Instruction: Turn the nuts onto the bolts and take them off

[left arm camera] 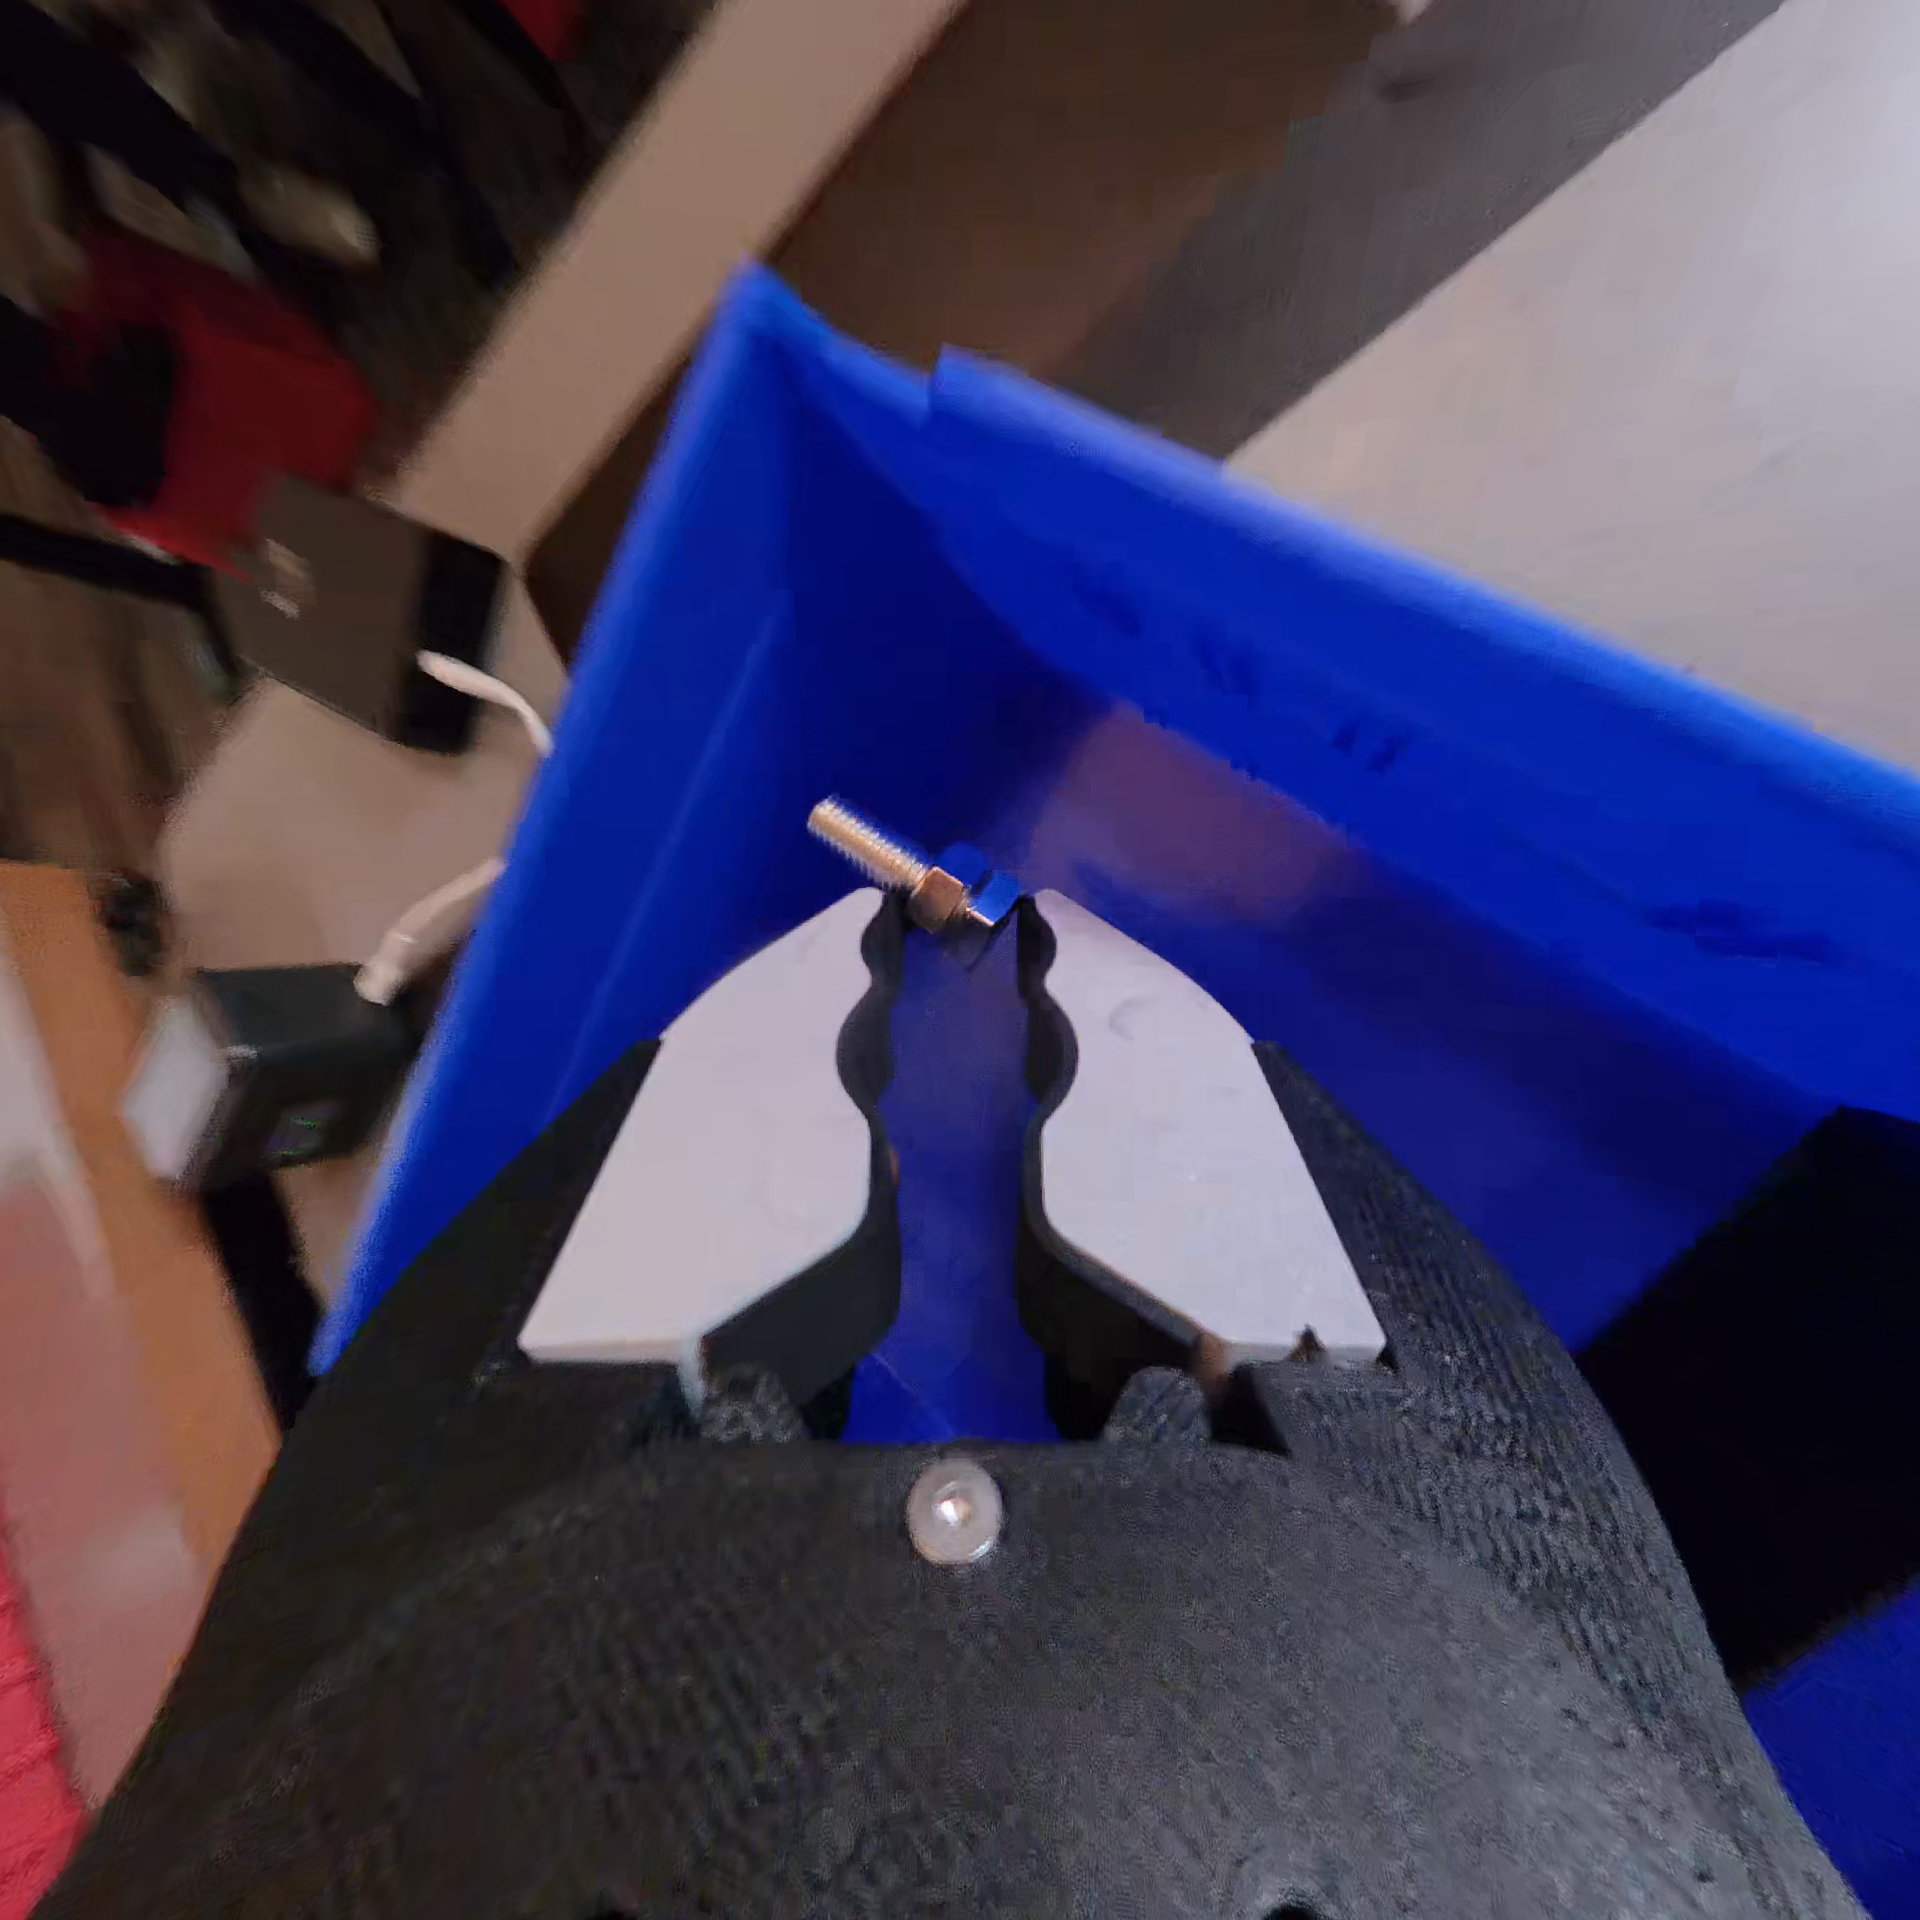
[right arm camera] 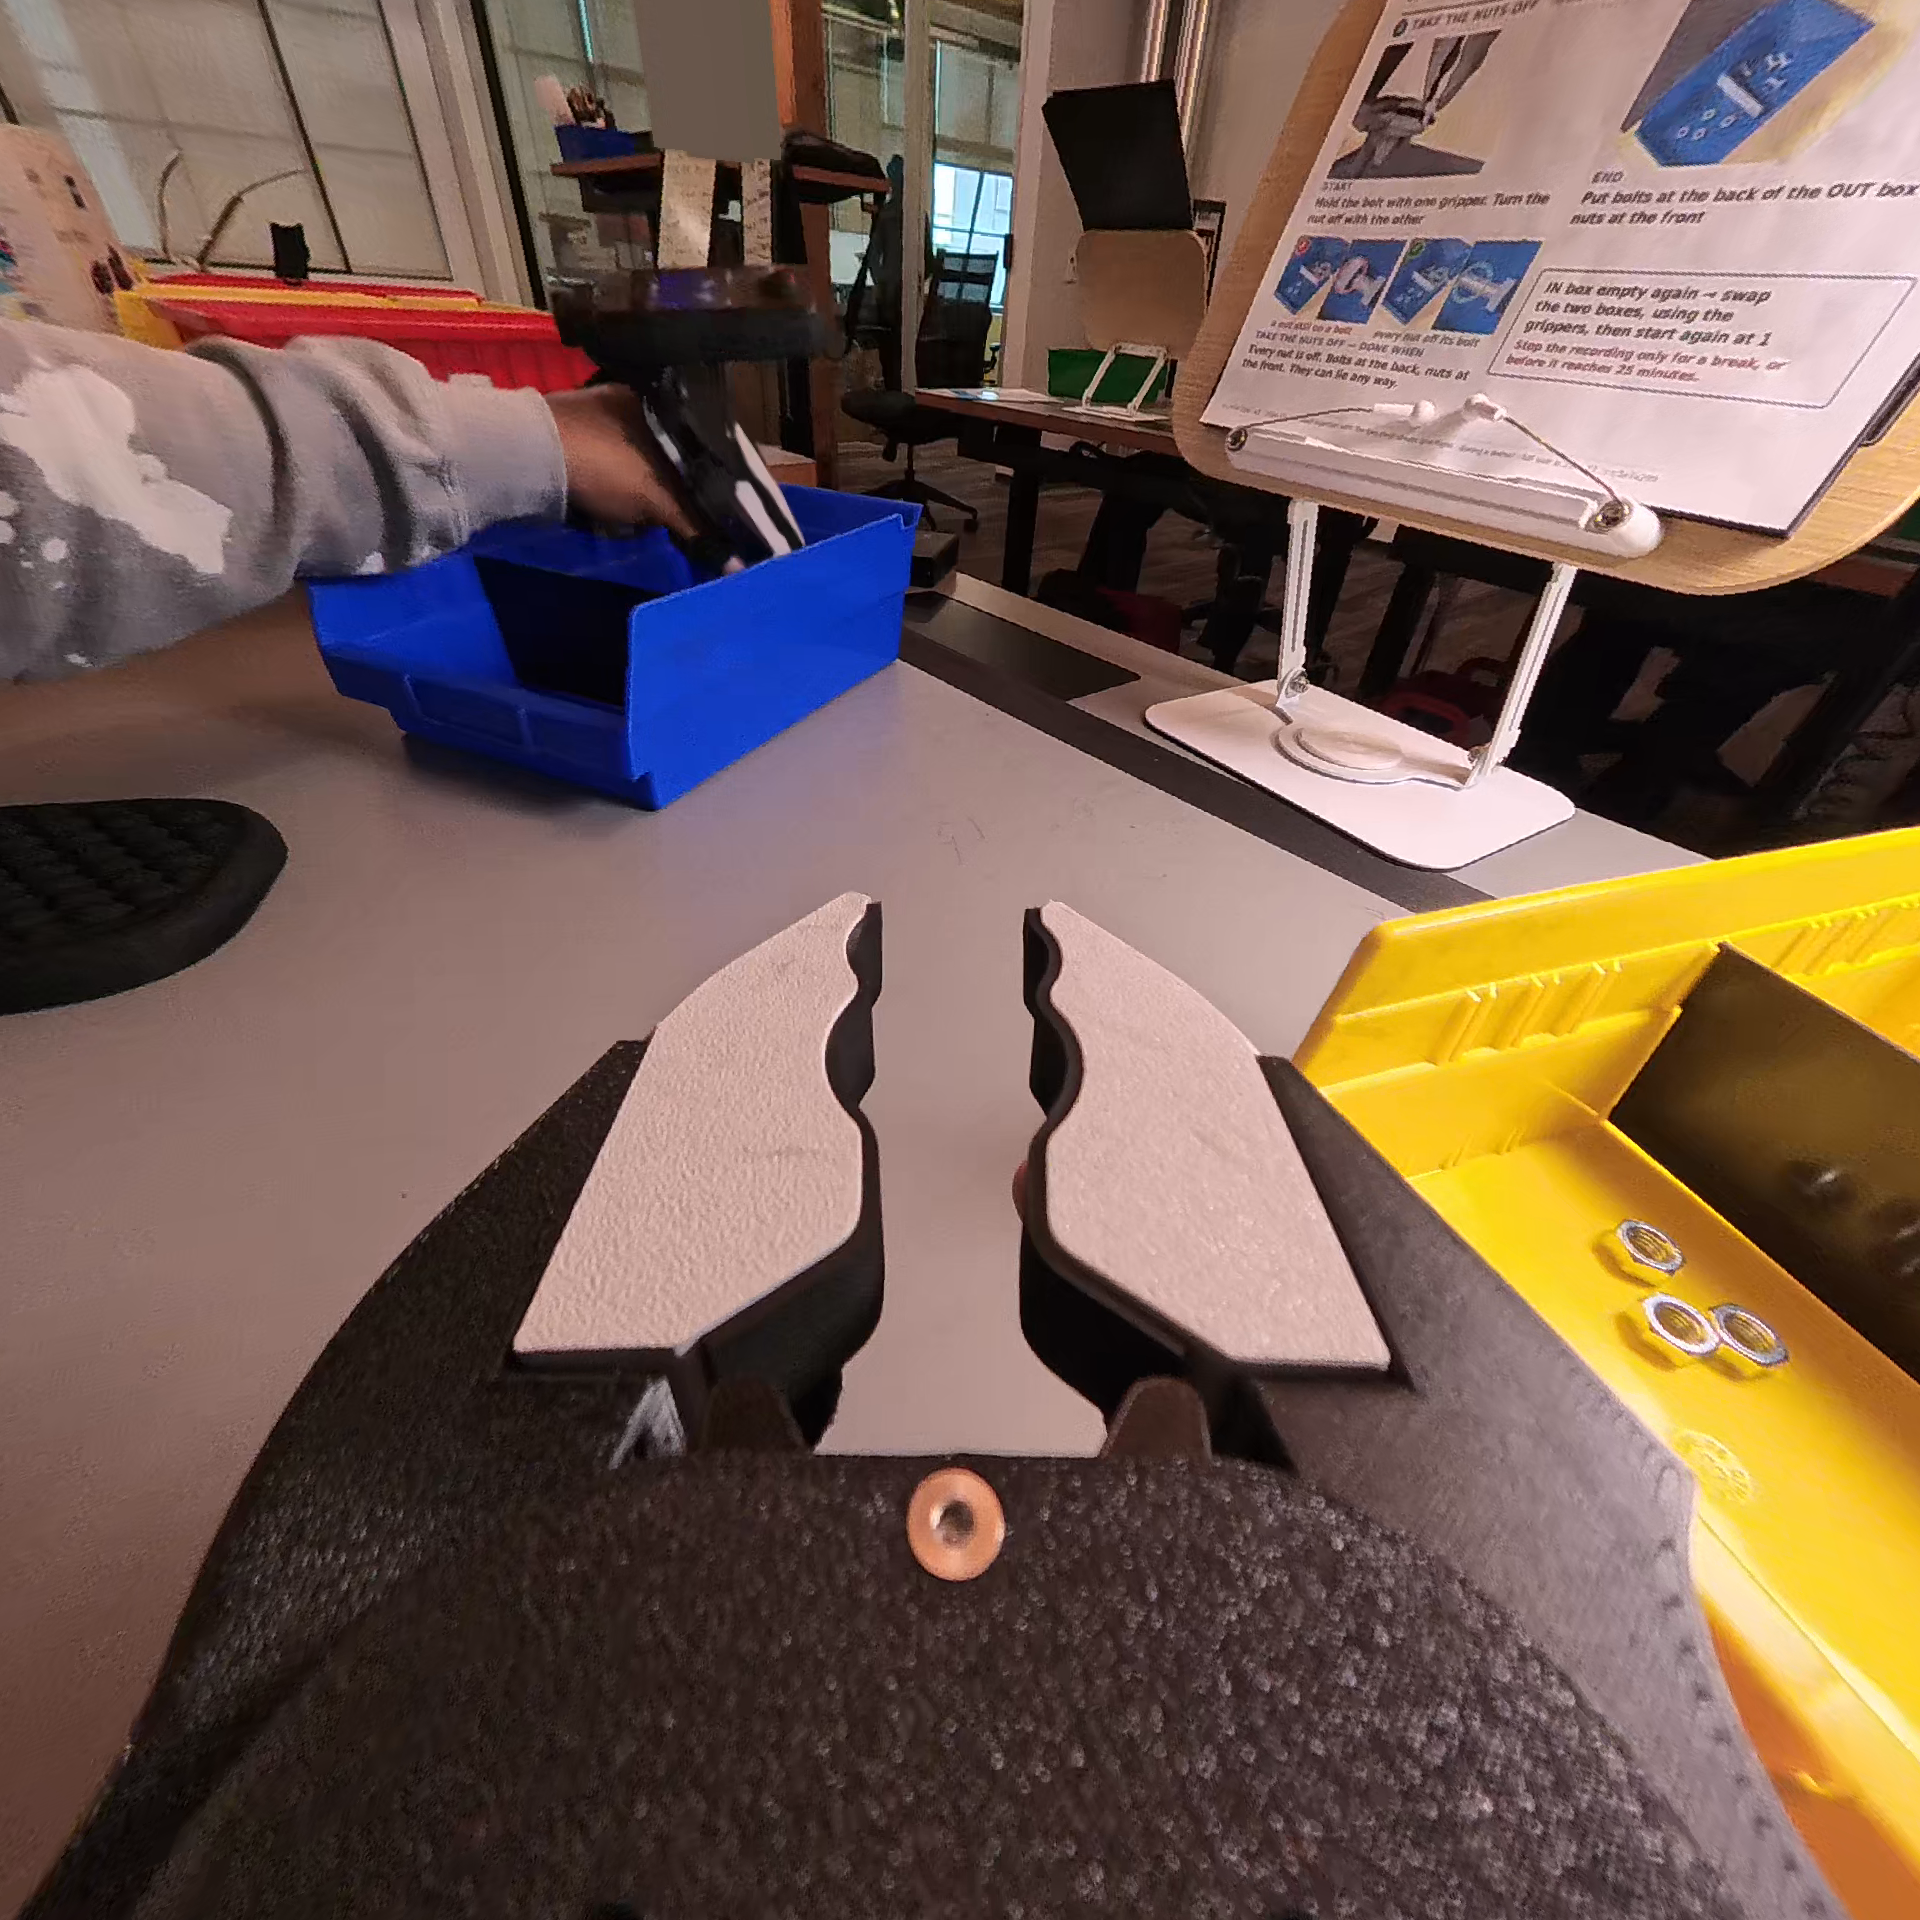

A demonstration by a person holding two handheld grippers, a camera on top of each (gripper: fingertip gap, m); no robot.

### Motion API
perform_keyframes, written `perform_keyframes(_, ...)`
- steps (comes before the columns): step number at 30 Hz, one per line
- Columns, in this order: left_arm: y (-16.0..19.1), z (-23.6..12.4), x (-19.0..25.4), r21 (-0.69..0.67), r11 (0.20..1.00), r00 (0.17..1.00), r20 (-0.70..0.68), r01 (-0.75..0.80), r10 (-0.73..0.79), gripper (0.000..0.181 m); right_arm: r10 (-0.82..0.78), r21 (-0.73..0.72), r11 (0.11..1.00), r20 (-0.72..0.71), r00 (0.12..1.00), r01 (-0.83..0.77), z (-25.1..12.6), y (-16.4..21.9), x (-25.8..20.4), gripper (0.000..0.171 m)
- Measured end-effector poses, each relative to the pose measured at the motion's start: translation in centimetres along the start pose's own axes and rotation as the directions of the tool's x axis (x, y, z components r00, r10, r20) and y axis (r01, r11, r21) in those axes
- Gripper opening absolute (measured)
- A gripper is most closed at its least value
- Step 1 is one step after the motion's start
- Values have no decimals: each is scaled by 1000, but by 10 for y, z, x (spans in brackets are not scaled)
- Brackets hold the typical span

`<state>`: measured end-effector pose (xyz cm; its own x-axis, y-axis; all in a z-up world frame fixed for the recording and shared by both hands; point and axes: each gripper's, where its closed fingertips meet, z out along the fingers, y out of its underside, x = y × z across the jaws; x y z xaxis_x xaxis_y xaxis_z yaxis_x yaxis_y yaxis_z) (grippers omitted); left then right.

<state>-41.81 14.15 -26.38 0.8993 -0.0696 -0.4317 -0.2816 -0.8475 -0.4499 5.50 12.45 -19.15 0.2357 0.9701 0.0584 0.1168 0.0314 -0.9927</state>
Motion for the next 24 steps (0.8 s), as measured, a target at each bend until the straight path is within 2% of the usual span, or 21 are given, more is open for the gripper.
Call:
perform_keyframes(5,-43,-60,3,192,965,967,215,-177,135,22,-10,-3,1000,13,1000,11,7,-4,-5,25)
perform_keyframes(9,-71,-104,31,314,910,943,279,-270,183,23,-41,-4,999,17,999,42,15,-15,-7,25)
perform_keyframes(16,-123,-174,121,580,743,939,272,-335,212,22,-32,28,999,44,999,31,52,-82,1,25)
perform_keyframes(21,-160,-221,189,769,571,957,204,-288,208,21,58,21,998,155,986,-62,98,-127,5,25)
perform_keyframes(24,-172,-242,217,848,455,958,187,-270,219,22,139,20,989,236,962,-148,113,-139,5,28)
